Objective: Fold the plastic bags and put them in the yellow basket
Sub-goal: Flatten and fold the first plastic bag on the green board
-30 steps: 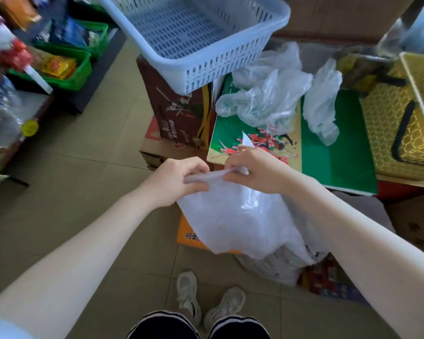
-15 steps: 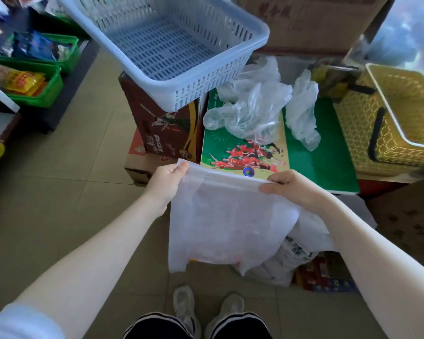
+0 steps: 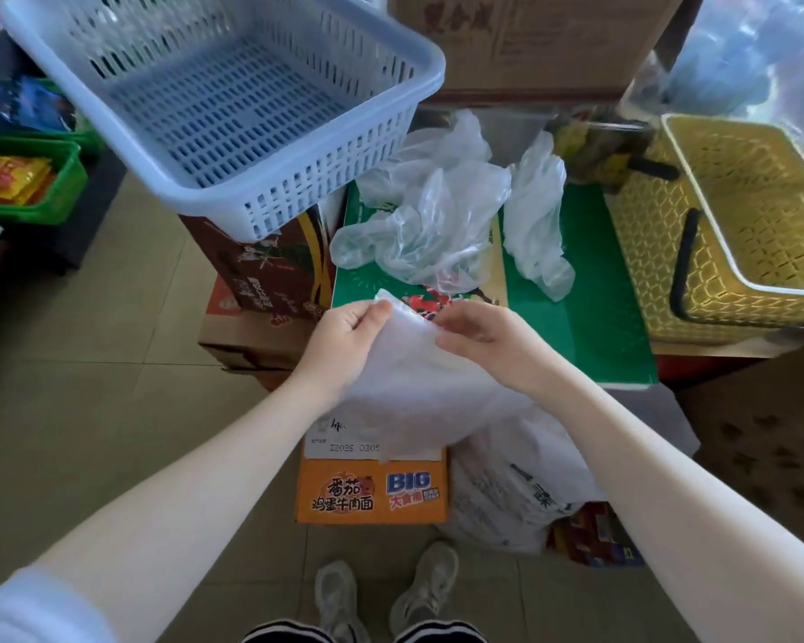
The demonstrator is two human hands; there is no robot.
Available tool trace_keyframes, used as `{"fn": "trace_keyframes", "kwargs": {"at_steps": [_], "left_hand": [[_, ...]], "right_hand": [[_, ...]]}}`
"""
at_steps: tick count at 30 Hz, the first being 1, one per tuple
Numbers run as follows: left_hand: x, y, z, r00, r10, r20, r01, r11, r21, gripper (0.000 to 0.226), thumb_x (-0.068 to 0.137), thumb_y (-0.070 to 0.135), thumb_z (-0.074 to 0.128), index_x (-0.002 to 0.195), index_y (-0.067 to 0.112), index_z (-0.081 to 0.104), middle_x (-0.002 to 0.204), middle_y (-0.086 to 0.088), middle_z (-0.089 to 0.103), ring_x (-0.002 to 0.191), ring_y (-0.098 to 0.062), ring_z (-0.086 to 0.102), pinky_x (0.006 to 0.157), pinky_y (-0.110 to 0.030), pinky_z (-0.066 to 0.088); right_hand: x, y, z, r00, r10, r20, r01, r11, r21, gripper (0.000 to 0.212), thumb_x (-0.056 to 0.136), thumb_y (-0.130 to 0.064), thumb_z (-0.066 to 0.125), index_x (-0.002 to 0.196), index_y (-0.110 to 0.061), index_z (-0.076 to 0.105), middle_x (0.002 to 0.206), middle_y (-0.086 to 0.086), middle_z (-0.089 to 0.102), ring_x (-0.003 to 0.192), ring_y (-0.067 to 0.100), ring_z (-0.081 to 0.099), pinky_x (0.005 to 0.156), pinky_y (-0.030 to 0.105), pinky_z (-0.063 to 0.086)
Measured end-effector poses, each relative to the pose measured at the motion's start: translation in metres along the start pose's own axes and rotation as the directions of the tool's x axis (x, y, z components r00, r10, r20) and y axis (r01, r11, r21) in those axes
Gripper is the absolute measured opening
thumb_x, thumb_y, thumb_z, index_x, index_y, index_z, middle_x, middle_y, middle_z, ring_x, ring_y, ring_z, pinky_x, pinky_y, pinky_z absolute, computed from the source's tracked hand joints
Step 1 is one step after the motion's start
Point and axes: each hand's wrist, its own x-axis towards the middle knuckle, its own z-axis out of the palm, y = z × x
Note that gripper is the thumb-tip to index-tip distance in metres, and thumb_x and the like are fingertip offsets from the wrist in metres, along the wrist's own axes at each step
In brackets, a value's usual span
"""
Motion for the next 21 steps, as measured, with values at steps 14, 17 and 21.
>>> {"fn": "trace_keyframes", "kwargs": {"at_steps": [14, 17, 21], "left_hand": [[0.045, -0.033, 0.008, 0.996, -0.07, -0.052, 0.087, 0.858, 0.506, 0.018, 0.097, 0.019, 0.044, 0.095, 0.008, 0.06, 0.084, -0.004, 0.063, 0.079, -0.022, 0.056, 0.065, -0.033, 0.039], [0.074, -0.001, 0.015, 0.945, 0.27, -0.183, -0.076, 0.73, 0.68, 0.019, 0.097, 0.015, 0.044, 0.103, 0.004, 0.058, 0.089, -0.013, 0.063, 0.08, -0.03, 0.058, 0.064, -0.036, 0.04], [0.101, 0.006, 0.047, 0.87, 0.494, 0.005, -0.281, 0.488, 0.826, 0.038, 0.093, 0.018, 0.041, 0.126, 0.0, 0.048, 0.132, -0.019, 0.049, 0.124, -0.035, 0.043, 0.103, -0.045, 0.033]], "right_hand": [[0.058, 0.066, -0.06, 0.907, 0.215, -0.362, -0.189, 0.976, 0.106, 0.012, 0.096, -0.018, 0.044, 0.09, -0.011, 0.051, 0.065, -0.001, 0.049, 0.057, 0.016, 0.04, 0.051, 0.027, 0.031], [0.066, 0.082, -0.07, 0.847, 0.298, -0.441, -0.233, 0.953, 0.196, 0.013, 0.096, -0.021, 0.04, 0.092, -0.013, 0.049, 0.072, -0.001, 0.047, 0.06, 0.015, 0.041, 0.052, 0.027, 0.033], [0.074, 0.109, -0.082, 0.636, 0.561, -0.53, -0.358, 0.823, 0.441, 0.017, 0.096, -0.017, 0.035, 0.104, -0.007, 0.048, 0.09, 0.007, 0.053, 0.075, 0.022, 0.048, 0.057, 0.028, 0.037]]}}
